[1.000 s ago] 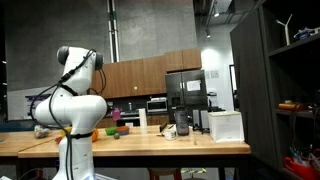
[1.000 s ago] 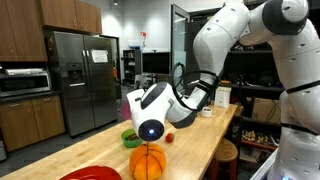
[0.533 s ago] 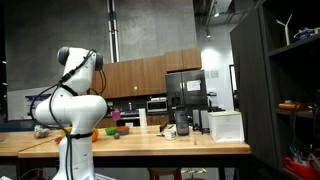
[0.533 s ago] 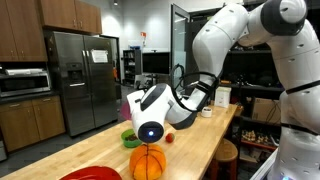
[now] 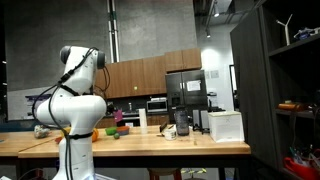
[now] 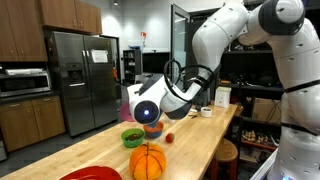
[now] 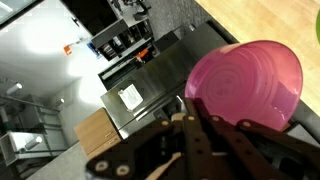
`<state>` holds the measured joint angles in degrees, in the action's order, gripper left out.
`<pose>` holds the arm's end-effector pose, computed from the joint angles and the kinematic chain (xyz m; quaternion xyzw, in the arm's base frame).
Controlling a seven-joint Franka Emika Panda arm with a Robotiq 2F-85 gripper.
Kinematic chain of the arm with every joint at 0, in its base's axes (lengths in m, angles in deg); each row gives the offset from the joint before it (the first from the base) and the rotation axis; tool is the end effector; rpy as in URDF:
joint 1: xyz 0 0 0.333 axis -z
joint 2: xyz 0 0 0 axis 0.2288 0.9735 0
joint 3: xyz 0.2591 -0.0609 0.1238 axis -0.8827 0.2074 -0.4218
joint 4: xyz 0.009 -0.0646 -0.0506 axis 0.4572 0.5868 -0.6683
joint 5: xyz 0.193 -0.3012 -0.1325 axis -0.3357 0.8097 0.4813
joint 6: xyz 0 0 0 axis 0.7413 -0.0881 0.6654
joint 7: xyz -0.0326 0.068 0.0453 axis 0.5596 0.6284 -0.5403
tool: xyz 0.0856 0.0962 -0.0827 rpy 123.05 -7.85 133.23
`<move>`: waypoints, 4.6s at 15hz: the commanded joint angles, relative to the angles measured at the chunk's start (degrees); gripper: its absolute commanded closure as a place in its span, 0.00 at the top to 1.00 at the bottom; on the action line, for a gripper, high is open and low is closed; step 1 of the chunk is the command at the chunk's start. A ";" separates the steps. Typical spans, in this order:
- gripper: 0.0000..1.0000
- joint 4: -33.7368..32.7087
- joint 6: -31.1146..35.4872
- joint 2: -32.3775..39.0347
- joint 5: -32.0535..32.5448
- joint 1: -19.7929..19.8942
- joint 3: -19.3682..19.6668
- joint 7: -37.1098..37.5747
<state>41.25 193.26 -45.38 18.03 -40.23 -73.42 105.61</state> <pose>0.4627 0.3983 0.2954 0.7487 0.2342 0.4946 0.3742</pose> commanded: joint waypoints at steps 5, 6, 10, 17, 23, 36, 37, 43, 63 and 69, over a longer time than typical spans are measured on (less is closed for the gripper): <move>0.01 1.34 16.79 -8.44 -12.48 8.14 2.47 0.64; 0.01 1.43 20.03 -9.10 -14.77 9.12 3.15 -0.17; 0.01 2.91 36.20 -10.95 -26.08 13.17 6.55 -5.92; 0.01 9.86 51.25 -12.62 -54.33 16.63 11.25 -27.21; 0.01 14.71 52.94 -15.15 -79.68 18.13 11.57 -48.49; 0.01 14.74 39.55 -19.81 -111.45 18.51 13.27 -81.39; 0.01 14.56 38.66 -19.60 -111.23 18.46 13.56 -81.49; 0.01 14.05 40.61 -17.38 -113.45 18.11 13.64 -84.81; 0.01 4.13 35.55 -7.78 -110.91 19.34 13.79 -85.63; 0.01 -0.39 30.30 -5.72 -113.08 19.91 13.94 -86.13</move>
<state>43.74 226.16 -52.34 -93.71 -20.96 -59.62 20.74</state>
